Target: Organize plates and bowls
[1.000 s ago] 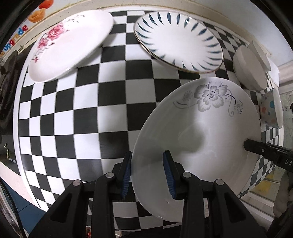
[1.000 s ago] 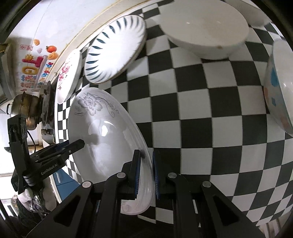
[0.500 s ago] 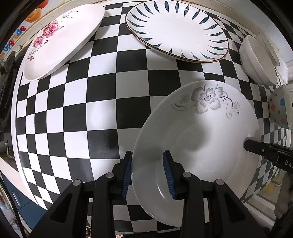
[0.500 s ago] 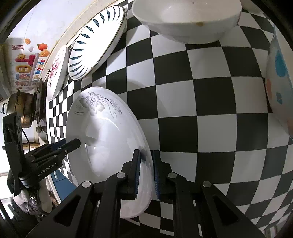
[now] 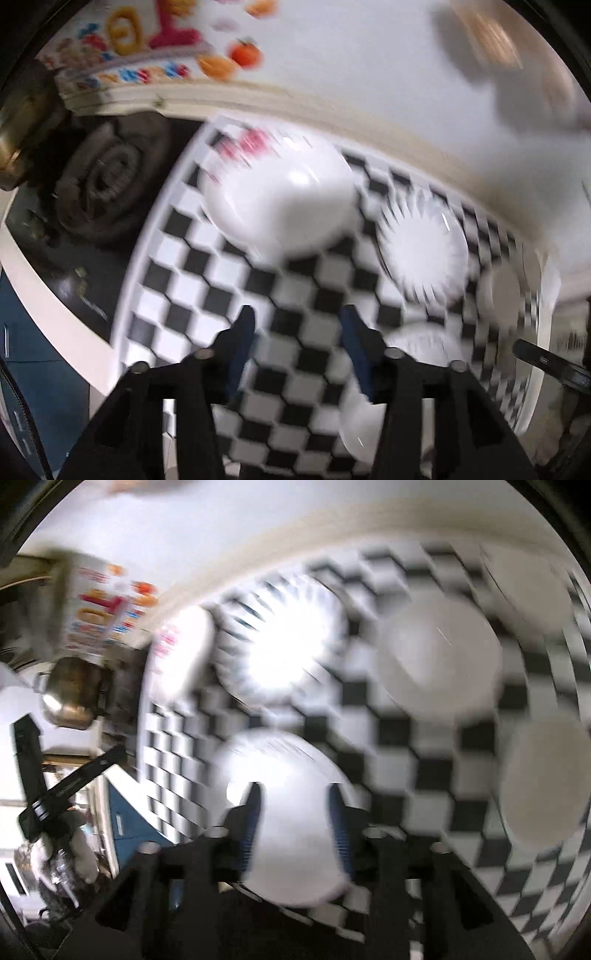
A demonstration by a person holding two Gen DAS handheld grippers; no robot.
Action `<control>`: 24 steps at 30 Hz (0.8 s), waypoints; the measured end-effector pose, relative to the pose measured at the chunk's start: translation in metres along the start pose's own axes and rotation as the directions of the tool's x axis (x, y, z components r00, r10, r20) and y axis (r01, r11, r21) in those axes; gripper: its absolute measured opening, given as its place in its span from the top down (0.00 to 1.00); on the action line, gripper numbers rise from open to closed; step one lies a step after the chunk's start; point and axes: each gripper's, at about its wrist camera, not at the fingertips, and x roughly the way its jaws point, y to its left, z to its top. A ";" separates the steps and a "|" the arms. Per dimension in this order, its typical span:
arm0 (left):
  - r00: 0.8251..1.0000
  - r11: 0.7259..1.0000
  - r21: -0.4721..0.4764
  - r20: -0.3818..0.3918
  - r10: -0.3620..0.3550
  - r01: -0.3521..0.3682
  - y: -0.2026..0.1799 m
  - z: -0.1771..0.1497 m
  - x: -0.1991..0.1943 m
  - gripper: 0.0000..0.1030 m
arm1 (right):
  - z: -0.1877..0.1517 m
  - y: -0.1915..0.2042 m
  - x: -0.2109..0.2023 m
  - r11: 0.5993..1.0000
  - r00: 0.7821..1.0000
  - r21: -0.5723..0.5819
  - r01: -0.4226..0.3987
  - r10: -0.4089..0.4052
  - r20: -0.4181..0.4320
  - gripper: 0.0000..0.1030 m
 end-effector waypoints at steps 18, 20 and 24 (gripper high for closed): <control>0.975 0.996 -0.086 -0.221 -0.030 0.011 0.152 0.049 0.266 0.50 | 0.220 0.151 0.223 0.987 0.989 -0.156 0.024 -0.046 -0.141 0.47; 0.972 0.997 -0.075 -0.232 -0.042 0.025 0.151 0.052 0.273 0.50 | 0.225 0.146 0.237 0.989 0.985 -0.144 0.032 -0.056 -0.164 0.52; 0.965 0.998 -0.042 -0.257 -0.051 0.041 0.147 0.054 0.286 0.52 | 0.234 0.138 0.252 0.994 0.979 -0.110 0.014 -0.036 -0.203 0.63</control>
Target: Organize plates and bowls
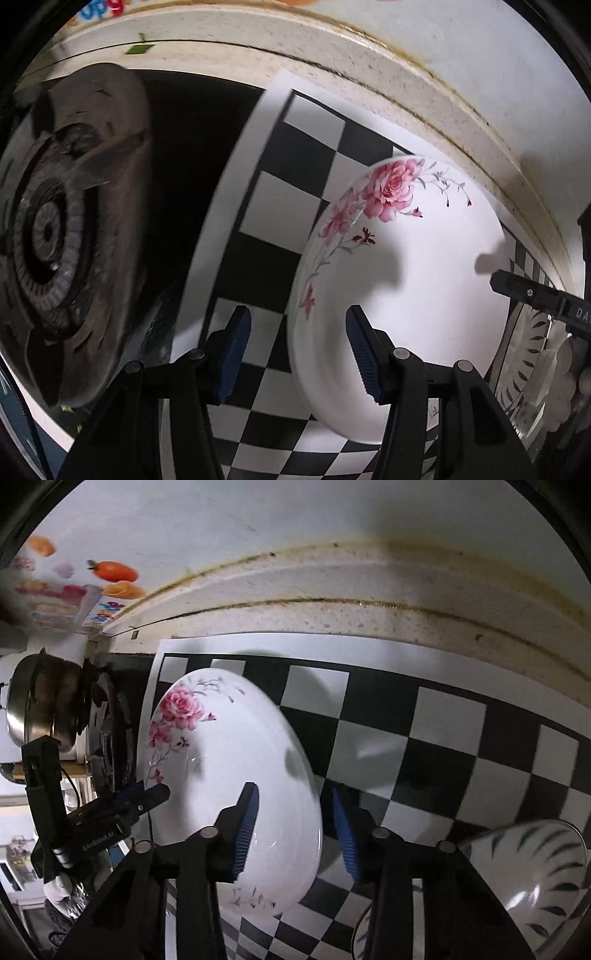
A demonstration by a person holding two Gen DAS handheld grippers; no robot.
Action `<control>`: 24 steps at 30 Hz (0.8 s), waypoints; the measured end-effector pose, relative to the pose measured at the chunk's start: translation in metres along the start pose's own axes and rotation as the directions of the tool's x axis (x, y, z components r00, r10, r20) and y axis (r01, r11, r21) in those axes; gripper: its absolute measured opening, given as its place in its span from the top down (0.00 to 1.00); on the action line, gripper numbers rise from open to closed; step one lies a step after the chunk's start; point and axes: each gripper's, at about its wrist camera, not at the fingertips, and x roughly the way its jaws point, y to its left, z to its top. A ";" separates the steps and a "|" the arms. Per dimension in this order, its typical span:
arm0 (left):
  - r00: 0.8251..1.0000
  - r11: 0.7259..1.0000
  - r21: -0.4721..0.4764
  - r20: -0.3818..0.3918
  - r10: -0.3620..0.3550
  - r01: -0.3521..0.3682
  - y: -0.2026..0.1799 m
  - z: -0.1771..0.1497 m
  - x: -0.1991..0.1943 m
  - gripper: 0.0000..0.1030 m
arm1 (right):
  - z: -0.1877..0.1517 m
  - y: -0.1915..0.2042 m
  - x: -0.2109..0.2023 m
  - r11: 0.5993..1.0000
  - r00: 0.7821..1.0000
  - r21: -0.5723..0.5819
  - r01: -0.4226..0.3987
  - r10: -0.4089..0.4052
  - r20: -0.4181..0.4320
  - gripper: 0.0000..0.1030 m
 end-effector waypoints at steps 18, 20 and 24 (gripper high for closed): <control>0.998 0.999 0.046 0.067 -0.003 -0.001 -0.022 -0.023 -0.043 0.77 | -0.025 0.001 -0.003 0.999 1.000 -0.034 -0.028 0.028 -0.003 0.85; 0.996 0.998 0.061 0.085 0.002 -0.007 -0.028 -0.032 -0.059 0.77 | -0.031 0.002 -0.012 0.998 0.999 -0.037 -0.043 0.043 0.005 0.85; 0.993 0.996 0.088 0.120 0.009 -0.020 -0.044 -0.054 -0.085 0.77 | -0.052 0.002 -0.039 0.997 0.997 -0.042 -0.069 0.070 0.029 0.85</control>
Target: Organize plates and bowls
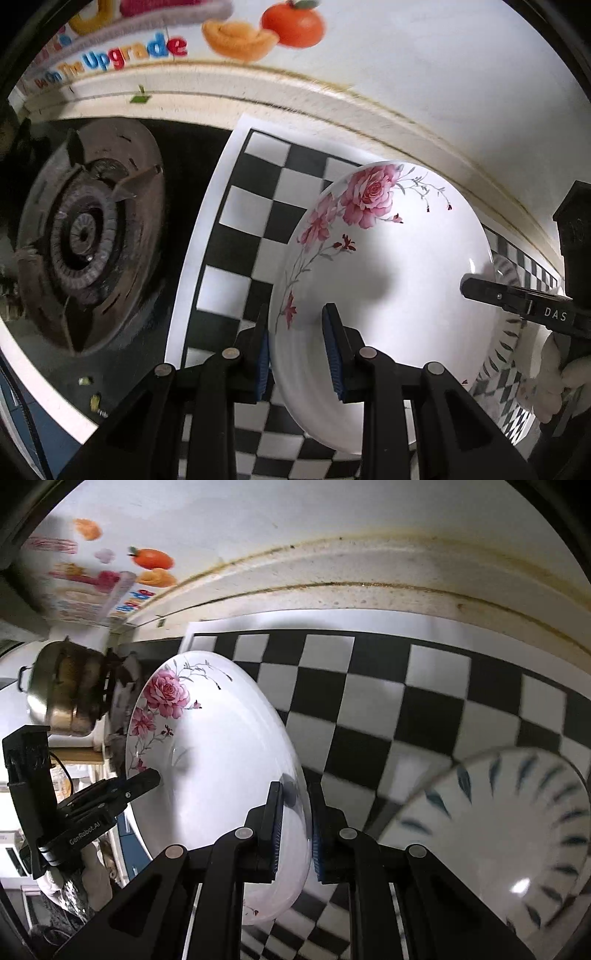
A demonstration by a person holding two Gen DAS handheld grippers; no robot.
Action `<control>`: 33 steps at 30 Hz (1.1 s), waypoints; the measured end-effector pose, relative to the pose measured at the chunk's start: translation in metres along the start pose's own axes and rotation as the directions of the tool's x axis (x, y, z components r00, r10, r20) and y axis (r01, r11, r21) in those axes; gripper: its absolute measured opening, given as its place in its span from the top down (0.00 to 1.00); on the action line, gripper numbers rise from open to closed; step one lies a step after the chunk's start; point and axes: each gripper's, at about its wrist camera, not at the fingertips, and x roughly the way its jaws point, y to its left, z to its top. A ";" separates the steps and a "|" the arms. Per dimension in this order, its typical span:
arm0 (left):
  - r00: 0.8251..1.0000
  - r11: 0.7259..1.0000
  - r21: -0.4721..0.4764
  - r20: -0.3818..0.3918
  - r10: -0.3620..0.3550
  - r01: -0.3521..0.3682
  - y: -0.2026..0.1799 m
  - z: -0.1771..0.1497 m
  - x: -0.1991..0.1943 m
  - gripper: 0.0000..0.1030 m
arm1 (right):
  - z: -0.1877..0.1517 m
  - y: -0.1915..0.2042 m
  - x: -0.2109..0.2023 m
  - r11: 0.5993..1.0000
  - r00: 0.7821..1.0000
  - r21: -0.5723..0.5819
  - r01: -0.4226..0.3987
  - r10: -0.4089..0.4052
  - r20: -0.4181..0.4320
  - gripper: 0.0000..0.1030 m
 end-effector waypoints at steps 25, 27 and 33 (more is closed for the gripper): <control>0.993 0.960 0.268 -0.108 -0.047 0.075 -0.144 -0.137 -0.006 0.77 | -0.230 -0.084 -0.117 0.987 0.992 0.160 0.025 -0.044 0.119 0.85; 0.990 0.956 0.283 -0.134 -0.040 0.077 -0.152 -0.147 0.004 0.77 | -0.245 -0.094 -0.112 0.983 0.993 0.182 0.030 -0.049 0.104 0.85; 0.978 0.942 0.327 -0.206 -0.006 0.075 -0.169 -0.172 0.036 0.77 | -0.293 -0.123 -0.096 0.968 0.995 0.248 0.045 -0.066 0.074 0.85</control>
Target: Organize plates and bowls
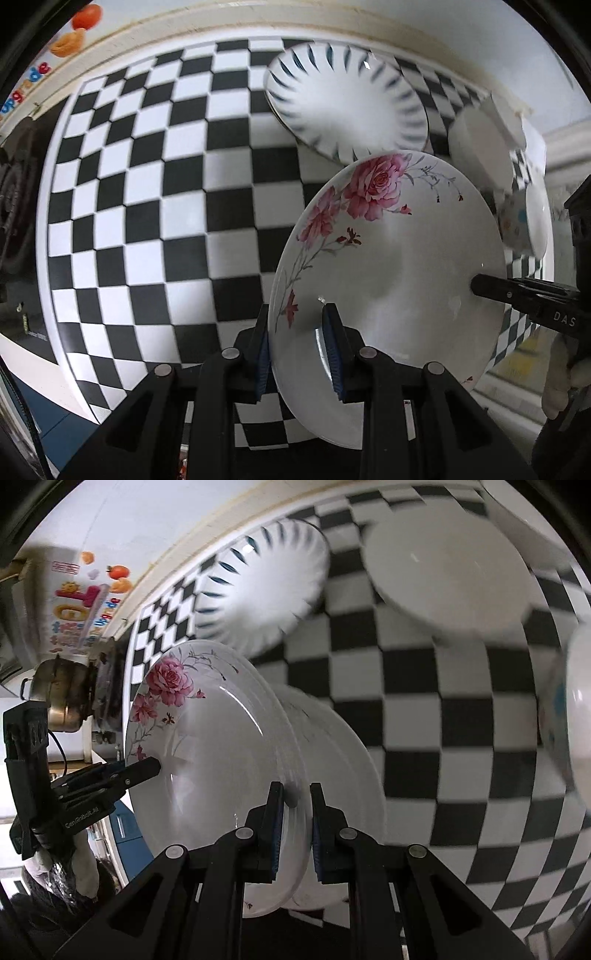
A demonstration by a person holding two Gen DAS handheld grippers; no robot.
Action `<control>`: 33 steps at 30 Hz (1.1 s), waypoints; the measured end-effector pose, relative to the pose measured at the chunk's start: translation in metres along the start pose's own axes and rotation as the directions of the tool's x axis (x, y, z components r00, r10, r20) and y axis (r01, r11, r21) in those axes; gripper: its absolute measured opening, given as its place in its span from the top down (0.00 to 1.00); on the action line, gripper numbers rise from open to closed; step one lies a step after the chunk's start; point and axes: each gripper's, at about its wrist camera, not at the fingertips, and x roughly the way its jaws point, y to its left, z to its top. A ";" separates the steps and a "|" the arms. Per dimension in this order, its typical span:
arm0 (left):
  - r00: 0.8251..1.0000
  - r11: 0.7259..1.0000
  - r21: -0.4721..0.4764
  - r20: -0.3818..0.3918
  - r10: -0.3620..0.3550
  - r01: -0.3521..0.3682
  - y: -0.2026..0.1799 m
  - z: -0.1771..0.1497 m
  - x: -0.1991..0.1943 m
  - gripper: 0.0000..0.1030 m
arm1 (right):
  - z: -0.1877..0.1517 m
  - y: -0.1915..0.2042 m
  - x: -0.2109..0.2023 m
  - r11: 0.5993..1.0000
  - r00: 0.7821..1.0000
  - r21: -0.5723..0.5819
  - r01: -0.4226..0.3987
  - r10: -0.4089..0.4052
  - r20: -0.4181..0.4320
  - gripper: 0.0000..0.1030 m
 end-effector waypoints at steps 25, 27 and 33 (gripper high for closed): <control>0.989 0.985 0.109 -0.057 0.138 -0.131 -0.046 0.001 0.041 0.77 | -0.030 -0.032 0.017 0.998 0.998 0.031 0.046 -0.045 -0.049 0.86; 0.988 0.984 0.110 -0.056 0.147 -0.140 -0.050 0.001 0.043 0.77 | -0.031 -0.031 0.017 0.998 0.998 0.027 0.049 -0.048 -0.051 0.86; 0.983 0.980 0.111 -0.067 0.171 -0.163 -0.052 0.002 0.046 0.77 | -0.028 -0.029 0.017 0.998 0.996 0.026 0.063 -0.062 -0.058 0.86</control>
